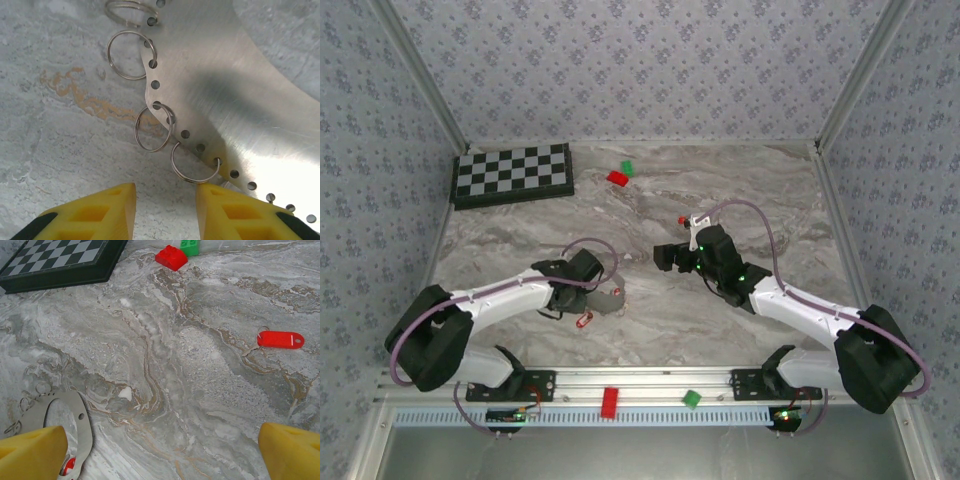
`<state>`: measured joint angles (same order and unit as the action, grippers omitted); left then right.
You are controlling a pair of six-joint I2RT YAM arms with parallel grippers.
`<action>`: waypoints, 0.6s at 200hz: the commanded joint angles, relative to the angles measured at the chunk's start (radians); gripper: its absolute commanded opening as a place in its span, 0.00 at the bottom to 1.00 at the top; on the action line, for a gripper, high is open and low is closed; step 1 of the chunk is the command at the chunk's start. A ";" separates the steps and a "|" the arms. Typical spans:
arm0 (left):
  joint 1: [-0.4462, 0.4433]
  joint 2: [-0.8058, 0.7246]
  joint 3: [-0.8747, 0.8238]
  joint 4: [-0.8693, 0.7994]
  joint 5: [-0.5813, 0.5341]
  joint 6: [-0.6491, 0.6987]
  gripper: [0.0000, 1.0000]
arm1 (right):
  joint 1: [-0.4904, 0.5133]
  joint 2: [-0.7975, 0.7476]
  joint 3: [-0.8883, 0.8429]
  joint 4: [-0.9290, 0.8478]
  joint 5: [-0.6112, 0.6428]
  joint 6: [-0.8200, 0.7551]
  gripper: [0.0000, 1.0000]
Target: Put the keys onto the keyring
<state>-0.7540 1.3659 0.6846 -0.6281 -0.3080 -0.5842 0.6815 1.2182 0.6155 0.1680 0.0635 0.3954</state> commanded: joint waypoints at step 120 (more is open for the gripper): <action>-0.004 0.068 0.068 0.042 -0.013 0.087 0.31 | 0.007 0.016 0.015 0.002 0.010 -0.021 1.00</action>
<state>-0.7540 1.4124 0.7162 -0.5800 -0.3149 -0.5220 0.6815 1.2289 0.6155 0.1677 0.0635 0.3935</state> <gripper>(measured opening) 0.309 0.994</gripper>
